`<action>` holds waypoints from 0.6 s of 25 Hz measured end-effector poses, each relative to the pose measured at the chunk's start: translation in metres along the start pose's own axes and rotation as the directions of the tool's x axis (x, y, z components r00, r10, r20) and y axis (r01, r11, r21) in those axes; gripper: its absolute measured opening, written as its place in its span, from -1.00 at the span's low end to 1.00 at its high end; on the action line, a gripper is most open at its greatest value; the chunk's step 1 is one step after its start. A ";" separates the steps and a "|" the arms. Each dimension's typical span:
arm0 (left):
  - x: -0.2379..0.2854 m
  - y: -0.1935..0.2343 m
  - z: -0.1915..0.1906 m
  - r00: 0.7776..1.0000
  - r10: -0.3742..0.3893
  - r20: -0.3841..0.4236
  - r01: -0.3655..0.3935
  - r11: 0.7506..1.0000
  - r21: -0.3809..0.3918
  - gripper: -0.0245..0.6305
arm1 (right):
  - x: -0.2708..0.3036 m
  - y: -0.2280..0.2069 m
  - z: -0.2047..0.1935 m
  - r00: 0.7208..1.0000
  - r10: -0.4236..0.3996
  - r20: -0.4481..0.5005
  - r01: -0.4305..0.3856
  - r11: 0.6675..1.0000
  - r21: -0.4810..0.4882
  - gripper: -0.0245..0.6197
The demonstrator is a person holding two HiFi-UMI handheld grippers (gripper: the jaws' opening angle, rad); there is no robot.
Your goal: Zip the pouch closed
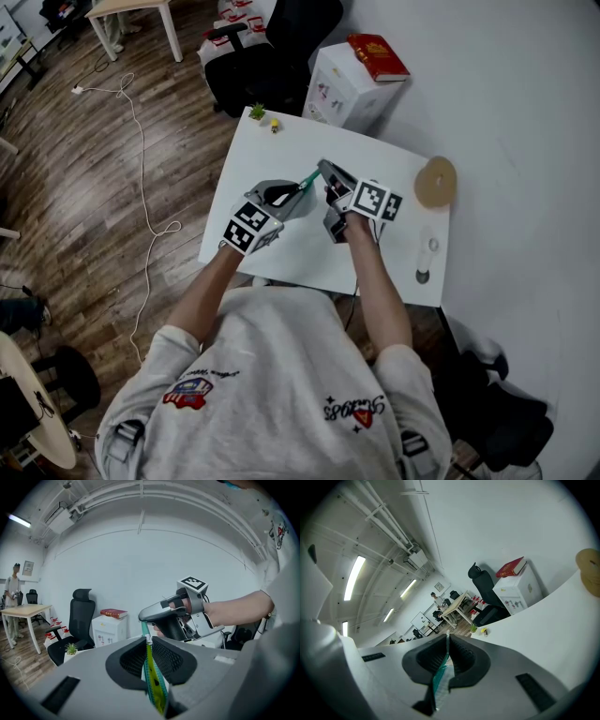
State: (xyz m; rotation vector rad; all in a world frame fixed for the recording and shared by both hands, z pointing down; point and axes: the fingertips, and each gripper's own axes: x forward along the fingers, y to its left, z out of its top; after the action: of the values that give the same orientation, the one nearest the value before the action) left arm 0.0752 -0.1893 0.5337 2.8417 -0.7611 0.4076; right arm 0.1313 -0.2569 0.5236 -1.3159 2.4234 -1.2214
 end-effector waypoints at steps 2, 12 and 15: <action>-0.002 0.000 -0.001 1.000 -0.001 -0.003 0.001 1.000 0.001 -0.81 | 0.001 0.000 0.000 1.000 -0.006 0.004 0.006 1.000 0.003 -0.86; -0.007 0.005 -0.004 1.000 -0.002 -0.003 0.002 1.000 0.001 -0.81 | 0.006 0.001 0.000 1.000 -0.017 0.007 0.017 1.000 -0.007 -0.86; -0.009 0.005 -0.005 1.000 -0.004 -0.006 0.004 1.000 0.000 -0.81 | 0.006 0.000 0.000 1.000 -0.028 0.011 0.028 1.000 -0.011 -0.86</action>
State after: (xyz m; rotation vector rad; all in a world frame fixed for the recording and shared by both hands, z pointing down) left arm 0.0646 -0.1885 0.5360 2.8400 -0.7541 0.4147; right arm 0.1274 -0.2617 0.5250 -1.3601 2.4152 -1.2059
